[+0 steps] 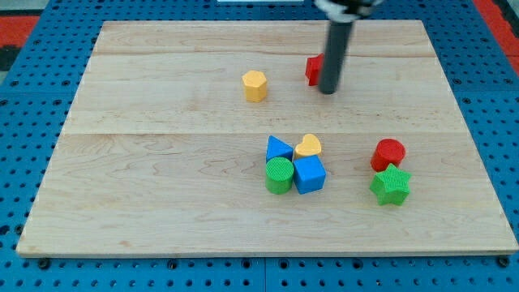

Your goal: Push the red star diagonally above right to the yellow hexagon

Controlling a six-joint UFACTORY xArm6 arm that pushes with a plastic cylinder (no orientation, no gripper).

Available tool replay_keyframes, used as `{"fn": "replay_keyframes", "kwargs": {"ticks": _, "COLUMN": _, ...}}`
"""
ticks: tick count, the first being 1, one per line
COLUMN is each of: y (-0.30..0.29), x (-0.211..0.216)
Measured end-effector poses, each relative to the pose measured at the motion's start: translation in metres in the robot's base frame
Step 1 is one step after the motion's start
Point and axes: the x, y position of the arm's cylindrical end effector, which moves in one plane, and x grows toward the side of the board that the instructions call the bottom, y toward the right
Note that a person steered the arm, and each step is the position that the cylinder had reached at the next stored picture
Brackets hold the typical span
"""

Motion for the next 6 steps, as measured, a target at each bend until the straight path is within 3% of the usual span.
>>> {"fn": "replay_keyframes", "kwargs": {"ticks": 1, "y": -0.032, "x": -0.02}}
{"fn": "replay_keyframes", "kwargs": {"ticks": 3, "y": -0.032, "x": -0.029}}
{"fn": "replay_keyframes", "kwargs": {"ticks": 4, "y": -0.02, "x": -0.02}}
{"fn": "replay_keyframes", "kwargs": {"ticks": 5, "y": 0.042, "x": -0.011}}
{"fn": "replay_keyframes", "kwargs": {"ticks": 6, "y": 0.072, "x": -0.037}}
